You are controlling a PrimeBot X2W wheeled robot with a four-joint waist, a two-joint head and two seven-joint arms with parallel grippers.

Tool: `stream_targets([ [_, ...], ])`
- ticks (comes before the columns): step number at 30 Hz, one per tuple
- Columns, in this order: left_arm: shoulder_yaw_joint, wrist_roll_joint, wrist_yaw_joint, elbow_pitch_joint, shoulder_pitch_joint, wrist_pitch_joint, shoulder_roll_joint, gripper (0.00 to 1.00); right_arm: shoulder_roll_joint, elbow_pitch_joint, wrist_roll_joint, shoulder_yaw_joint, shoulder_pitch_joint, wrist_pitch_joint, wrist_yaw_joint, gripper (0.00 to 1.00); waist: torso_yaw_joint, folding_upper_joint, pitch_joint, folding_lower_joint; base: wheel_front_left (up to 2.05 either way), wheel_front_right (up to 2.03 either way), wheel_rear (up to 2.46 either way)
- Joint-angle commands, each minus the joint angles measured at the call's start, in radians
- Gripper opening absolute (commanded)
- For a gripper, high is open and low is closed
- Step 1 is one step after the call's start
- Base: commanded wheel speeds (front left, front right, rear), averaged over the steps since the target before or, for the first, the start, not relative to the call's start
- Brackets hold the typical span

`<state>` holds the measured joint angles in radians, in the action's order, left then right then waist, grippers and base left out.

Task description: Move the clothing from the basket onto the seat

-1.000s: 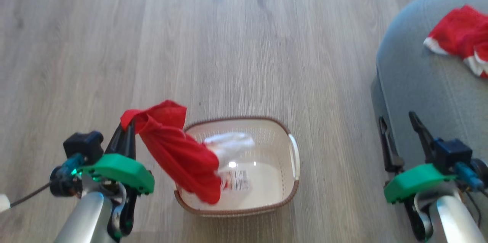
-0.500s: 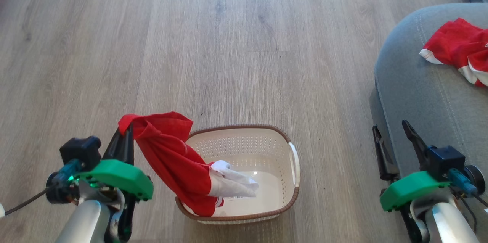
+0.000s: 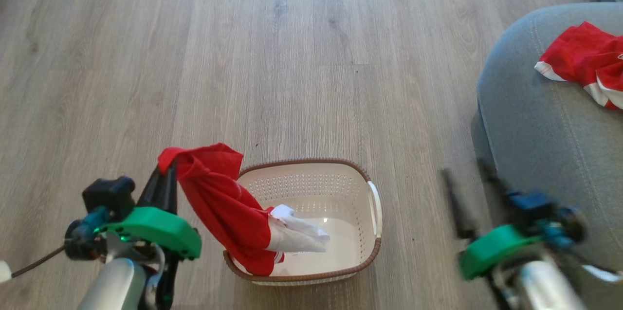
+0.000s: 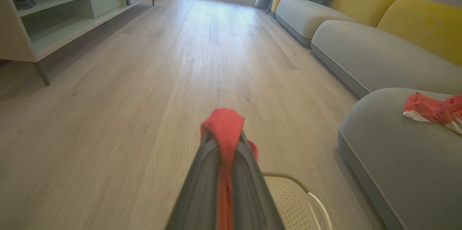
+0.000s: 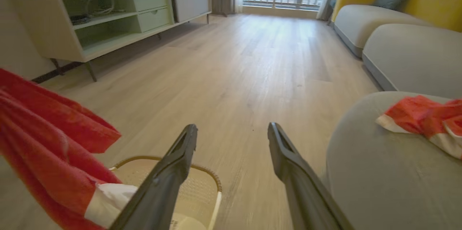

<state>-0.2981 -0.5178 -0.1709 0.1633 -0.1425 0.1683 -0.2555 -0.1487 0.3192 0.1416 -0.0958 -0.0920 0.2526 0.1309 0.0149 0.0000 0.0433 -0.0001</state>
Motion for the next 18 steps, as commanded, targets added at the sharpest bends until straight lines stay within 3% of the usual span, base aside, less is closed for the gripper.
stream_targets([
  [1, 0.025, 0.002, -0.001, -0.052, -0.057, 0.004, -0.022, 0.0, -0.011, -0.041, 0.003, -0.082, -0.049, 0.009, 0.0, 1.0, 0.0, 0.0, 0.003, 0.0001, 0.0, 0.0, 0.0],
  [8, -0.059, 0.032, 0.025, -0.115, -0.12, -0.02, 0.017, 0.0, -0.002, 0.004, 0.095, -0.452, -0.175, 0.009, 0.0, 1.0, 0.019, 0.0, 0.004, 0.0001, 0.0, 0.0, 0.0],
  [13, -0.137, 0.055, 0.048, -0.152, -0.167, -0.048, 0.057, 0.0, 0.021, 0.074, 0.139, -0.575, -0.281, 0.009, 0.0, 1.0, 0.048, 0.0, 0.001, 0.0001, 0.0, 0.0, 0.0],
  [18, -0.209, 0.072, 0.068, -0.184, -0.201, -0.072, 0.1, 0.0, 0.045, 0.14, 0.166, -0.622, -0.365, 0.009, 0.0, 1.0, 0.078, 0.0, 0.001, 0.0001, 0.0, 0.0, 0.0],
])
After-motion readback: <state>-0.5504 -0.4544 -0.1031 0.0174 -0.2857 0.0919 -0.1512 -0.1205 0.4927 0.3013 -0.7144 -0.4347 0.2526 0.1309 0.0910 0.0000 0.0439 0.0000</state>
